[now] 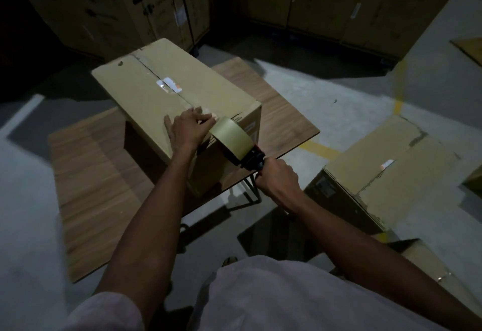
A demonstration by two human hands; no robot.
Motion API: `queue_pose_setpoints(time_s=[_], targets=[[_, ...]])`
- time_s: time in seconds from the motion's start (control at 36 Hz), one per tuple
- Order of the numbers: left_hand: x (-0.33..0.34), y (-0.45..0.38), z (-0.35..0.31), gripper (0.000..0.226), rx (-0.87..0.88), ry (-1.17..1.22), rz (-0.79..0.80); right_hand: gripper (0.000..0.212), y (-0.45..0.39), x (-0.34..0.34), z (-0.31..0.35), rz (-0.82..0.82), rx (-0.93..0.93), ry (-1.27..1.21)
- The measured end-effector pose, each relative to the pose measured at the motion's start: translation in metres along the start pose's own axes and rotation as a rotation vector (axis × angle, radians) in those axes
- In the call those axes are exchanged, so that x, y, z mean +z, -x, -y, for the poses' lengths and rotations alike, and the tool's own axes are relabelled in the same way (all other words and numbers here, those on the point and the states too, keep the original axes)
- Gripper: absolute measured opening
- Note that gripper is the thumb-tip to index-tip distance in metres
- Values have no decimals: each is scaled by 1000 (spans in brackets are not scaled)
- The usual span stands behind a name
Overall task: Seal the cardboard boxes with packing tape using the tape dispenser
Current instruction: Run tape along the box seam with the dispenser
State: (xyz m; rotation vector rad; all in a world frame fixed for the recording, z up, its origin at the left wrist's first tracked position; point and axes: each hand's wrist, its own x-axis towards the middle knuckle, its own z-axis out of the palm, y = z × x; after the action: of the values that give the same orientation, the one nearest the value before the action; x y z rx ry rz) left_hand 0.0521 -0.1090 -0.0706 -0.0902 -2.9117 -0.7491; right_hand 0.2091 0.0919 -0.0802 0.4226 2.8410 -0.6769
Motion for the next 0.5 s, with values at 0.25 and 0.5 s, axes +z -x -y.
queue_pose_setpoints(time_s=[0.25,0.5], targets=[[-9,8,-9,41,-28,16,38,14,-2,-4,3,130,57,-132],[-15,12,-14,42,-20,46,19,11,43,34,-63,211,243,-224]])
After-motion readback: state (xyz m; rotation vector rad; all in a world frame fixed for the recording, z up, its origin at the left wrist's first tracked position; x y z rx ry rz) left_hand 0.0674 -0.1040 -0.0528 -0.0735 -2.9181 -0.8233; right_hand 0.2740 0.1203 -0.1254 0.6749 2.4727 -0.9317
